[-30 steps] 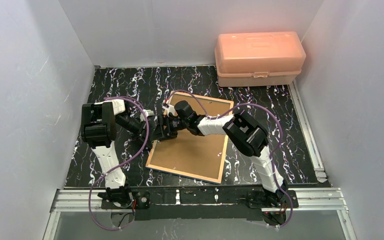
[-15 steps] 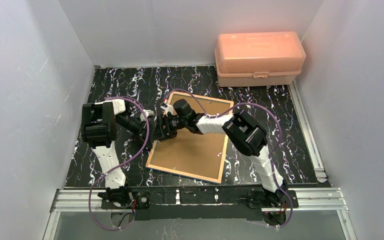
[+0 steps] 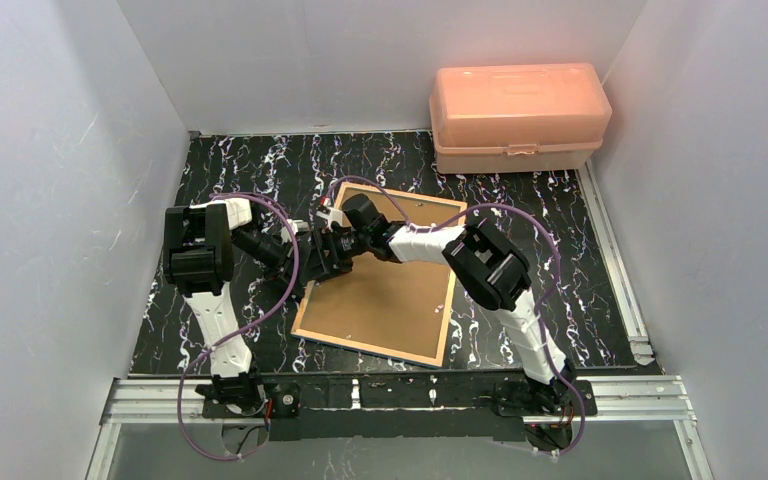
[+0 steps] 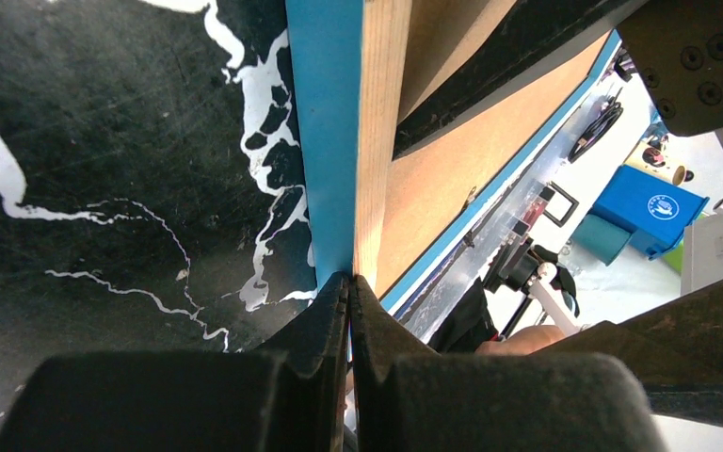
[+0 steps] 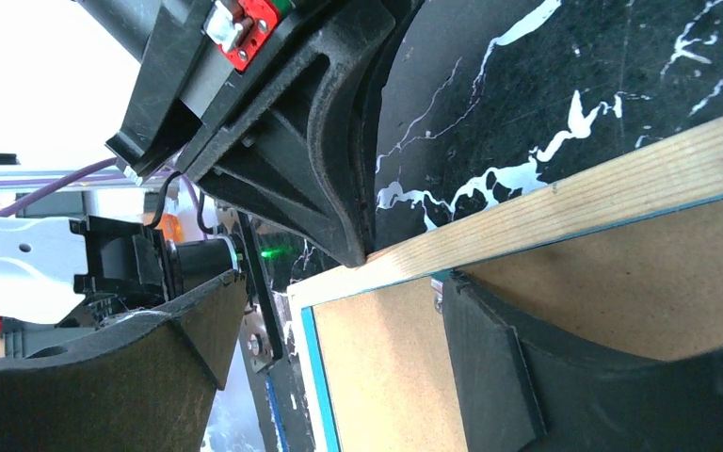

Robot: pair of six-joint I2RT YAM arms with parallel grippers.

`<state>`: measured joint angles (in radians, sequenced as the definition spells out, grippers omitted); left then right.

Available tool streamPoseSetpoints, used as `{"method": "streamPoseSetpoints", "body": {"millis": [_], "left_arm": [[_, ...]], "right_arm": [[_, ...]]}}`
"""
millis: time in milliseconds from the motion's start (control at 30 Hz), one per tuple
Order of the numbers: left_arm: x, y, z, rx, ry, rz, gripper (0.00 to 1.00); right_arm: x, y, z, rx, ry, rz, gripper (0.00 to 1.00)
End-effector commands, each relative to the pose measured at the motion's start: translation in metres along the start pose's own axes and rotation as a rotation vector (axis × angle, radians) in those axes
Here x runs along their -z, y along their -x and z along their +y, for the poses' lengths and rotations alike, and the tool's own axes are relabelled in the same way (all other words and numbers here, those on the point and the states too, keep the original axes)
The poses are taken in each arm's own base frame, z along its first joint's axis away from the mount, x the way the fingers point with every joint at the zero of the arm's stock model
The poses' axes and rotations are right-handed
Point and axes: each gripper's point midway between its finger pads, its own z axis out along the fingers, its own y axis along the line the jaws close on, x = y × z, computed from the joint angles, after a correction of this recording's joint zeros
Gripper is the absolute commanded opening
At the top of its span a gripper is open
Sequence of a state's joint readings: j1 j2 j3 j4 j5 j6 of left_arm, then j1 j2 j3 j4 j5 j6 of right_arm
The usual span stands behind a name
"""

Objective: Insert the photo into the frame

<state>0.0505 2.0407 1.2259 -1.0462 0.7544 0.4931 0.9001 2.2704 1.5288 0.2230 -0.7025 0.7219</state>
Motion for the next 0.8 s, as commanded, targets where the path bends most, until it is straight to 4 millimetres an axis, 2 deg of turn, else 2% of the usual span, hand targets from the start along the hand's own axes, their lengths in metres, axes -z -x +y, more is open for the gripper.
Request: {"method": "streamPoseSetpoints", "body": {"millis": [0, 233, 300, 367, 500, 567, 633, 767], "left_arm": [[-0.014, 0.007, 0.003, -0.05, 0.002, 0.007, 0.0], [-0.014, 0.006, 0.003, -0.051, 0.001, 0.007, 0.0], [-0.012, 0.005, -0.001, -0.049, -0.006, 0.01, 0.0], [-0.006, 0.002, -0.01, -0.063, -0.019, 0.013, 0.0], [0.022, 0.005, -0.027, -0.088, -0.036, -0.034, 0.1], [0.038, 0.014, -0.031, -0.098, -0.033, -0.07, 0.17], [0.053, 0.034, -0.033, -0.123, -0.01, -0.118, 0.22], [0.066, 0.085, -0.026, -0.083, 0.007, -0.196, 0.26]], "right_arm": [[-0.034, -0.044, 0.001, 0.0, 0.037, 0.111, 0.84], [-0.033, -0.04, 0.006, 0.015, 0.037, 0.122, 0.84], [-0.022, -0.024, 0.007, 0.036, 0.015, 0.087, 0.87], [-0.003, 0.002, 0.013, 0.058, 0.004, 0.011, 0.9], [0.04, 0.046, 0.019, 0.084, -0.039, -0.119, 0.92], [0.061, 0.062, 0.011, 0.078, -0.081, -0.173, 0.93], [0.077, 0.073, -0.004, 0.049, -0.131, -0.218, 0.94], [0.096, 0.089, -0.029, -0.013, -0.198, -0.296, 0.95]]}}
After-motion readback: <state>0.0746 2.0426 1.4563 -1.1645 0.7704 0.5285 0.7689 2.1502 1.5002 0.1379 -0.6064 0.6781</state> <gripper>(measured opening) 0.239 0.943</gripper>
